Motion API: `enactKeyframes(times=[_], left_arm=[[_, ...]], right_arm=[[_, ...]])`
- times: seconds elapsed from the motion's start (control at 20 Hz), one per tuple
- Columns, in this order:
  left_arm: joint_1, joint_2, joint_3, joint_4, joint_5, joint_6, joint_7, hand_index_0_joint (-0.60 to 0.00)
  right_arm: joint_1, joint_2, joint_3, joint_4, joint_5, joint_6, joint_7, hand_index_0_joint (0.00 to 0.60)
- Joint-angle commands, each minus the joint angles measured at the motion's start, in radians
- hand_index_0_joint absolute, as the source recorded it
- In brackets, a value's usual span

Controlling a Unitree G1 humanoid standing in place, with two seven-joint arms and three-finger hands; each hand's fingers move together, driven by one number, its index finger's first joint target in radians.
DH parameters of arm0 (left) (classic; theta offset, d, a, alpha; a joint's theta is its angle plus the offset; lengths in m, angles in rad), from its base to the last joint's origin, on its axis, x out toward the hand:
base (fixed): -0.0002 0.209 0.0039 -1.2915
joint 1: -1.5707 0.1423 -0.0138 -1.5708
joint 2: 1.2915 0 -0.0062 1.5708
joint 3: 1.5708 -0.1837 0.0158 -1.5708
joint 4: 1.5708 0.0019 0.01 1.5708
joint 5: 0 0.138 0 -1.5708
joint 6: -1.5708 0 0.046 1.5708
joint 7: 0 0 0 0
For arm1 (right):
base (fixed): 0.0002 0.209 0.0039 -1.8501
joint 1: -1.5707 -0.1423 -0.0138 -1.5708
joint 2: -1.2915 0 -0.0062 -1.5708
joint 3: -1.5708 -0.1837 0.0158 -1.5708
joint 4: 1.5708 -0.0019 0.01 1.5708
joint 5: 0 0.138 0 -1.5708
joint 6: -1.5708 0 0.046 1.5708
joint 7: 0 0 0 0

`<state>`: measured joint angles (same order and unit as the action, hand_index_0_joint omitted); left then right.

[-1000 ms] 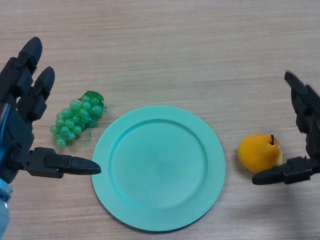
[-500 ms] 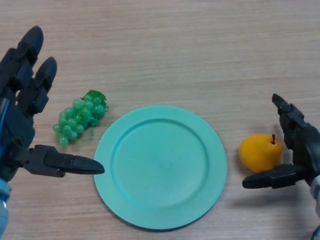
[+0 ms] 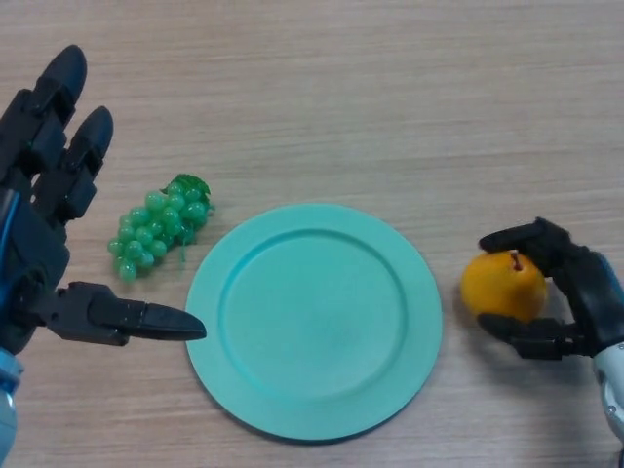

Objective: Pick up the yellow pear and place it on the plate

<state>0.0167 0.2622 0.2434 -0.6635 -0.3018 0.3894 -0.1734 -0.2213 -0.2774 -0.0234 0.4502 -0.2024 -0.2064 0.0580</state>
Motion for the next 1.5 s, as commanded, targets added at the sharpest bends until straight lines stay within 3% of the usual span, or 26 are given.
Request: enactKeyframes(times=[0.05,0.35,0.65,0.7,0.8,0.9,1.05,1.2,1.5], left_arm=[[-0.013,0.013,0.045,-0.053,-0.031,-0.117,0.034,0.0],[-0.001,0.021,0.051,-0.077,-0.013,-0.091,0.001,0.0],[0.002,0.028,0.084,-0.114,-0.024,-0.036,-0.047,0.0],[0.0,0.027,0.089,-0.116,-0.034,-0.029,-0.046,0.0],[0.002,0.031,0.088,-0.112,-0.012,-0.043,-0.056,0.0],[0.003,0.03,0.084,-0.106,0.0,-0.055,-0.061,0.0],[0.002,0.026,0.061,-0.098,0.049,-0.075,-0.076,0.0],[0.008,0.014,0.043,-0.073,0.078,-0.124,-0.077,0.0],[-0.016,0.023,0.021,-0.079,0.074,-0.091,-0.052,0.0]], right_arm=[[-0.015,-0.016,-0.035,-0.214,0.021,0.009,-0.011,0.6],[-0.027,0.078,0.088,-0.485,0.103,0.237,-0.02,0.6],[-0.056,0.087,0.367,-0.379,0.095,0.139,-0.202,0.6],[-0.055,0.087,0.383,-0.358,0.07,0.134,-0.217,0.6],[-0.04,0.087,0.412,-0.349,0.051,0.184,-0.181,0.6],[-0.036,0.087,0.415,-0.356,0.054,0.194,-0.165,0.4],[-0.023,0.087,0.406,-0.44,0.098,0.279,-0.125,0.0],[-0.014,0.087,0.336,-0.556,0.066,0.336,-0.07,0.0],[0.085,0.073,0.069,-0.941,0.116,0.46,0.098,0.0]])
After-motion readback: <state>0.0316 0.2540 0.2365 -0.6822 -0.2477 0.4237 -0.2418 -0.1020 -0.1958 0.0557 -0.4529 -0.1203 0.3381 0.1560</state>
